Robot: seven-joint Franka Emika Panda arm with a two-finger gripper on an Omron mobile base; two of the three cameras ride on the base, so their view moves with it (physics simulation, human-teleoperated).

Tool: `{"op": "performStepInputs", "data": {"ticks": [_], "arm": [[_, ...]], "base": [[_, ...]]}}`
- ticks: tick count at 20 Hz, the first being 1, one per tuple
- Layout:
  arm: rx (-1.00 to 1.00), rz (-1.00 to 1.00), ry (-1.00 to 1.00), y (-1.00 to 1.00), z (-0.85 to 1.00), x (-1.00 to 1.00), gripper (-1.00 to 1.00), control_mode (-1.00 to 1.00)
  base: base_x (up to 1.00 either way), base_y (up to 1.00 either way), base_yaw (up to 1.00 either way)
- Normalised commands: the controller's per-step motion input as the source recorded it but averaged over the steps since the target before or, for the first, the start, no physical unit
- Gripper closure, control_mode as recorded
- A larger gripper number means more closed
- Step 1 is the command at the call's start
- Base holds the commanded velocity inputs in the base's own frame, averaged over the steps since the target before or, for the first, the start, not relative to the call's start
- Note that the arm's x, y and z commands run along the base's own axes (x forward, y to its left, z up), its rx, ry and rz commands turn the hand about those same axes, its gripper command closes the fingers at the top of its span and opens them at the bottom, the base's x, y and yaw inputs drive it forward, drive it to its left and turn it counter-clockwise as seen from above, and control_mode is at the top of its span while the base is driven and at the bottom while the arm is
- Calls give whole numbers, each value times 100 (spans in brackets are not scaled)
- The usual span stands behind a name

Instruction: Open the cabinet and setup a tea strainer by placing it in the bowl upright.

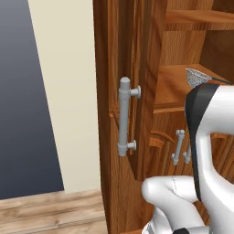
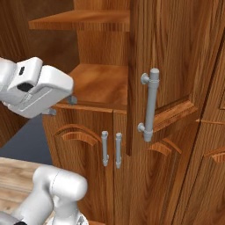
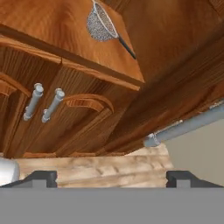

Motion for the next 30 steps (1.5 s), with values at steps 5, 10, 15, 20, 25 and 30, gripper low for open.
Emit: {"op": "performStepInputs", "data": {"ticks": [5,10,15,20,25,30], "arm": [[-10,10,32,-26,-17,65,-100,-100],[0,13,19,-50,-34,60,-100,-100],[-16,8,20,0,-27,47,-100,-100],[-22,0,21,-25,-8,8,-100,-100],[-29,-1,19,-56,-5,1,-100,-100],[-25,-3,21,-94,-5,0,-100,-100]], "base": [[0,0,0],[0,0,0],[0,0,0],[0,0,0],[0,0,0],[0,0,0]]}}
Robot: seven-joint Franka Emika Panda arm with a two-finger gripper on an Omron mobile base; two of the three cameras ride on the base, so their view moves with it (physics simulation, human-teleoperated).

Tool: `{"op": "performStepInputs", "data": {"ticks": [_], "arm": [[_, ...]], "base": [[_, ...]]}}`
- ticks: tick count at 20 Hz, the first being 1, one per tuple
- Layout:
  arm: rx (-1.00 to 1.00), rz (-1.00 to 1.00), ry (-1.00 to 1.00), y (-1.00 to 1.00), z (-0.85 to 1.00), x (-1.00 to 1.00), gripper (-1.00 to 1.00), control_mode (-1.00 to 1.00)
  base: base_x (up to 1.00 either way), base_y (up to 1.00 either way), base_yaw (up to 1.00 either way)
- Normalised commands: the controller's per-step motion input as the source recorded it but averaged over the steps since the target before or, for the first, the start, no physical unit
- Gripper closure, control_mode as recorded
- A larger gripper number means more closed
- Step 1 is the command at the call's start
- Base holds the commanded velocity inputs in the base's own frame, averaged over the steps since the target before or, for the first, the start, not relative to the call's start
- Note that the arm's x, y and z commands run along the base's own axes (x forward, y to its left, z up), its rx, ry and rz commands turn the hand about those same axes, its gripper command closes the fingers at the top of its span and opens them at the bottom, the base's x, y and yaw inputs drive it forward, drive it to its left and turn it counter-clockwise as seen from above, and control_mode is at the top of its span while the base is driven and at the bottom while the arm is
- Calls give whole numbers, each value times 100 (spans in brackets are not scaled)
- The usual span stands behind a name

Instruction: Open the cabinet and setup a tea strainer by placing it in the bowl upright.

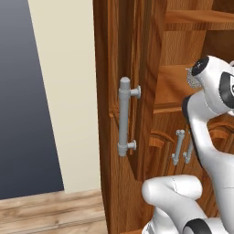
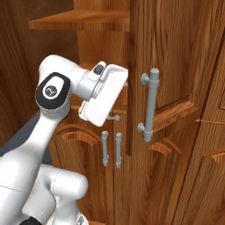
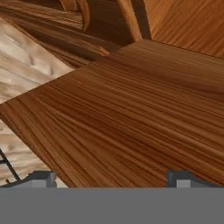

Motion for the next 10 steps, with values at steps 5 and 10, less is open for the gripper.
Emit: {"op": "performStepInputs", "data": {"ticks": [5,10], "arm": [[-19,-7,26,-100,-7,0,-100,-100],[-14,-15,27,-100,-7,-15,-100,-100]], "base": [[0,0,0],[0,0,0]]}}
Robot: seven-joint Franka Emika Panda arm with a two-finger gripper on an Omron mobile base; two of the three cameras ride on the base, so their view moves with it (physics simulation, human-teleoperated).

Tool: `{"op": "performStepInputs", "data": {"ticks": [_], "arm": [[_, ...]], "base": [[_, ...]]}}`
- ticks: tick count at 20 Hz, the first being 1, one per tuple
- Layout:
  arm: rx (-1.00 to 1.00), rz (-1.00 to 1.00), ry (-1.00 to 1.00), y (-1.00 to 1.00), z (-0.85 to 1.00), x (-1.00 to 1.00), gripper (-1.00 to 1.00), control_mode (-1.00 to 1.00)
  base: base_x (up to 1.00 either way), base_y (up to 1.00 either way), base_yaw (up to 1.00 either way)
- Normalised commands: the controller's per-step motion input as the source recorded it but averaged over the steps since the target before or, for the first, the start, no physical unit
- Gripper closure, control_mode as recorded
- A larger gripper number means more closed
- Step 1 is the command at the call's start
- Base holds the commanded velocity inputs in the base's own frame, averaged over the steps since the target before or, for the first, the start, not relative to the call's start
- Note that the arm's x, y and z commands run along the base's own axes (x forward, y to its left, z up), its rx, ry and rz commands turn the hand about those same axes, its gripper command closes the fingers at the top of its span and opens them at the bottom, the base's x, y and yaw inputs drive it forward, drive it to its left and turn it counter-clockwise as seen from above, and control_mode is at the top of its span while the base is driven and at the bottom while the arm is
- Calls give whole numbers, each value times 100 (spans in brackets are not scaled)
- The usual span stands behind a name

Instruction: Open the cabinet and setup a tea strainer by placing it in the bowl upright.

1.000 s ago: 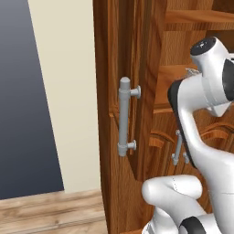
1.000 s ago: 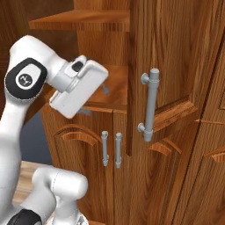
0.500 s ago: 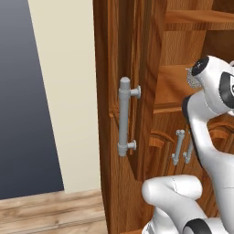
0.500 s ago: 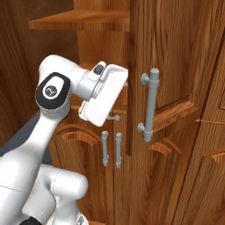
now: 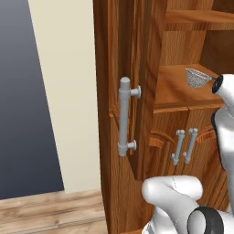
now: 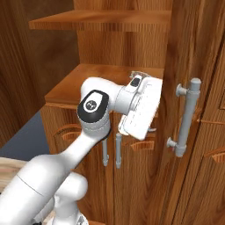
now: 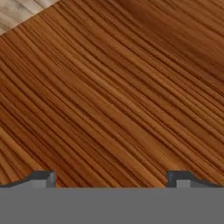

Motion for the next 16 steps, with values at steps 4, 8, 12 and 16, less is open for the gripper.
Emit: {"op": "performStepInputs", "data": {"ticks": [4,8,12,16], "arm": [[-11,-12,26,-98,-9,-7,-100,-100],[-1,-4,17,-82,-14,0,-100,-100],[2,-2,3,-47,-1,0,-100,-100],[3,-19,-1,45,-7,0,-100,-100]], "base": [[0,0,0],[0,0,0],[0,0,0],[0,0,0]]}}
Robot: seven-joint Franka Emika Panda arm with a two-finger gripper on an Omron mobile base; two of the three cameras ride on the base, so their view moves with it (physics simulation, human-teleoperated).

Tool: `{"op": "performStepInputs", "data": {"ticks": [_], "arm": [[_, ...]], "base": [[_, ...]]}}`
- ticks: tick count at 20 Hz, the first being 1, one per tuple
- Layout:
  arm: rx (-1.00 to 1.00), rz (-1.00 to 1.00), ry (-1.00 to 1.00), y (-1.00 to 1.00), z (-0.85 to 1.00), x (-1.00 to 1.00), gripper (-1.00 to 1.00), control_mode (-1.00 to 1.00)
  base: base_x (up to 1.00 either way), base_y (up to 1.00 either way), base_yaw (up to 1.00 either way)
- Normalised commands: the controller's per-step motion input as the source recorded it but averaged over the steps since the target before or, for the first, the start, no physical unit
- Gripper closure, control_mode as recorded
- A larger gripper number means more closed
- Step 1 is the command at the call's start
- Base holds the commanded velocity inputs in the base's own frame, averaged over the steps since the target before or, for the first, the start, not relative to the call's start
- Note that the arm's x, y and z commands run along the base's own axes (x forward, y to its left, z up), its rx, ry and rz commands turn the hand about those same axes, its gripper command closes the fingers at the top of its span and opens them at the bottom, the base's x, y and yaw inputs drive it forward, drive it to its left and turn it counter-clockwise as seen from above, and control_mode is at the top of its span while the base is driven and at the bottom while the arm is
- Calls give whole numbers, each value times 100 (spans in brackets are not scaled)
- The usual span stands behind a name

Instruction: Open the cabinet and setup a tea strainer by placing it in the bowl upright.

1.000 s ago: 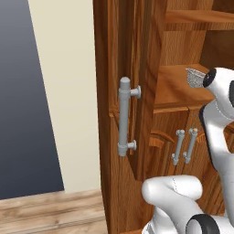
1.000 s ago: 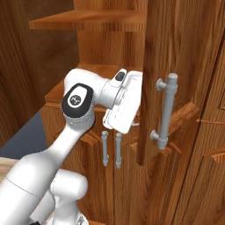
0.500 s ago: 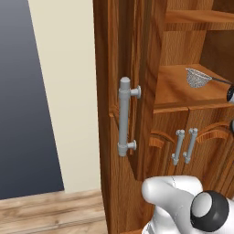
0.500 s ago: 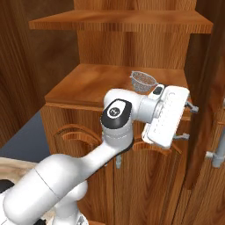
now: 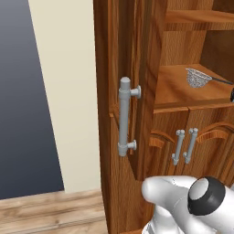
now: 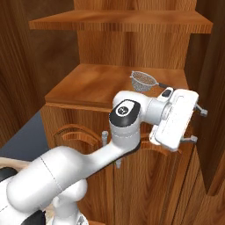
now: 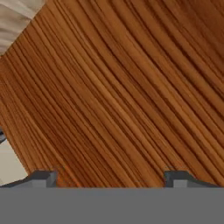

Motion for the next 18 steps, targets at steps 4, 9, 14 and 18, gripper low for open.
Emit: {"op": "performStepInputs", "data": {"ticks": [4,9,14,18], "arm": [[0,-1,-10,92,-5,-6,-100,-100],[39,-5,-7,77,-30,12,-100,-100],[75,-9,-42,62,-2,38,-100,-100],[59,1,-53,58,2,7,-100,-100]], "base": [[0,0,0],[0,0,0],[0,0,0],[0,0,0]]}}
